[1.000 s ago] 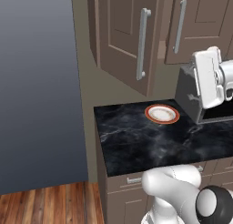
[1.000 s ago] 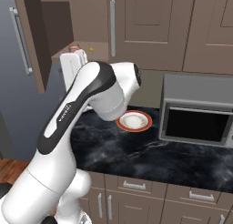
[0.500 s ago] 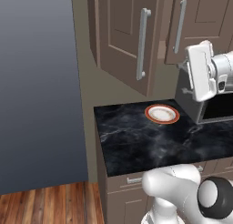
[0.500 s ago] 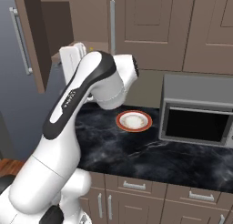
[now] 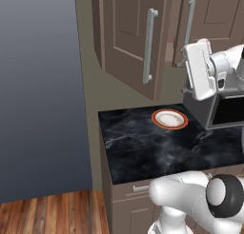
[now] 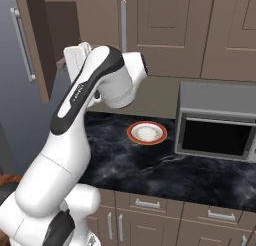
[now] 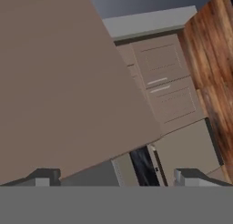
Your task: Pick the bar soap and soap dispenser from the cabinet and place them on the counter.
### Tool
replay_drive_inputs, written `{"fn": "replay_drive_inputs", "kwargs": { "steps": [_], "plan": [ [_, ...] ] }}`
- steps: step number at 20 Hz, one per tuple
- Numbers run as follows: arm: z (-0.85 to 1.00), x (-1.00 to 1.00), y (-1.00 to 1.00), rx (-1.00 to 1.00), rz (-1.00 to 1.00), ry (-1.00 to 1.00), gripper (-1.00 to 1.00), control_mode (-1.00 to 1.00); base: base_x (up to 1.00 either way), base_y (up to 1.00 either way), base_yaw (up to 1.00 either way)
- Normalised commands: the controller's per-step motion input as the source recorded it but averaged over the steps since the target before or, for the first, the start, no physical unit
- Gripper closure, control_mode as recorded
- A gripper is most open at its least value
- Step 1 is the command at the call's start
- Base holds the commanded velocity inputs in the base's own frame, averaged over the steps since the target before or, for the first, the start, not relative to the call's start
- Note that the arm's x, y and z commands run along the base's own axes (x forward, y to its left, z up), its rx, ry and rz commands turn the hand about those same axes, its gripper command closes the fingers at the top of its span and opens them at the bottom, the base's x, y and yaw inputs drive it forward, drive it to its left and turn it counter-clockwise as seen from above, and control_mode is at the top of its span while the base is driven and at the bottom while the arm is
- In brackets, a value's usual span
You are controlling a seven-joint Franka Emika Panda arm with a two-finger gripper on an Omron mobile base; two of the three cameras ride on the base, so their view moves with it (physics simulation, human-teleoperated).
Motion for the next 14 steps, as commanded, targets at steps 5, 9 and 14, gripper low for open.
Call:
{"fn": "replay_drive_inputs", "kwargs": {
  "steps": [5, 9, 14],
  "plan": [
    [0.02, 0.21, 0.23, -0.02, 0.01, 0.00, -1.00, -1.00, 0.00, 0.00, 0.00],
    [0.00, 0.03, 0.37, -0.01, 0.01, 0.00, -1.00, -1.00, 0.00, 0.00, 0.00],
    [0.00, -0.02, 0.40, 0.00, 0.00, 0.00, -1.00, -1.00, 0.00, 0.00, 0.00]
  ]
}}
